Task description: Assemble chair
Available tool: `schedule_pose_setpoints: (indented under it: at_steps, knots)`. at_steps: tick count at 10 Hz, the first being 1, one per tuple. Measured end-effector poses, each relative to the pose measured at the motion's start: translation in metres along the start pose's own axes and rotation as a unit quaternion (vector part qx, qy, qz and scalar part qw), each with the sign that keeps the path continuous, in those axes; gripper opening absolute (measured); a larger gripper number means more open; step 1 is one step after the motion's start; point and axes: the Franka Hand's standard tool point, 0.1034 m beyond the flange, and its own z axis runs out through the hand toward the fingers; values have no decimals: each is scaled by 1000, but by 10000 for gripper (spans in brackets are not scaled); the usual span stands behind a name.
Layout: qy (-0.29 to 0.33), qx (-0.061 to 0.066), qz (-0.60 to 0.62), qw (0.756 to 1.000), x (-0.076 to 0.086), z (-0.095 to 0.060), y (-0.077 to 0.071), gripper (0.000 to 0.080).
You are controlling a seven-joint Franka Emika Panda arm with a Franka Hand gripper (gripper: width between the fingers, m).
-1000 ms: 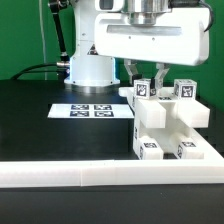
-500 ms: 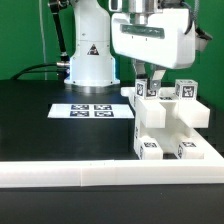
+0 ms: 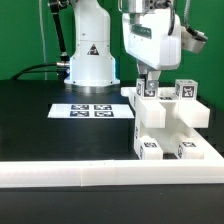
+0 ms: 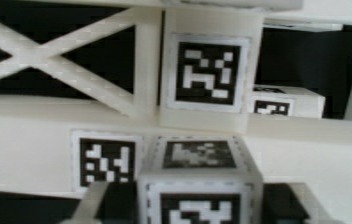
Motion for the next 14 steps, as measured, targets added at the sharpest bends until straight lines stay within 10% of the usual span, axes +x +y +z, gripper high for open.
schedule_pose_setpoints:
  at_steps: [2,3,14]
  knots:
    - [0,0,-41,999,-1,-1,-1,601]
    - [1,1,-114,994,-1,-1,-1,635]
    - [14,2,-581,814,2,0,-3,649]
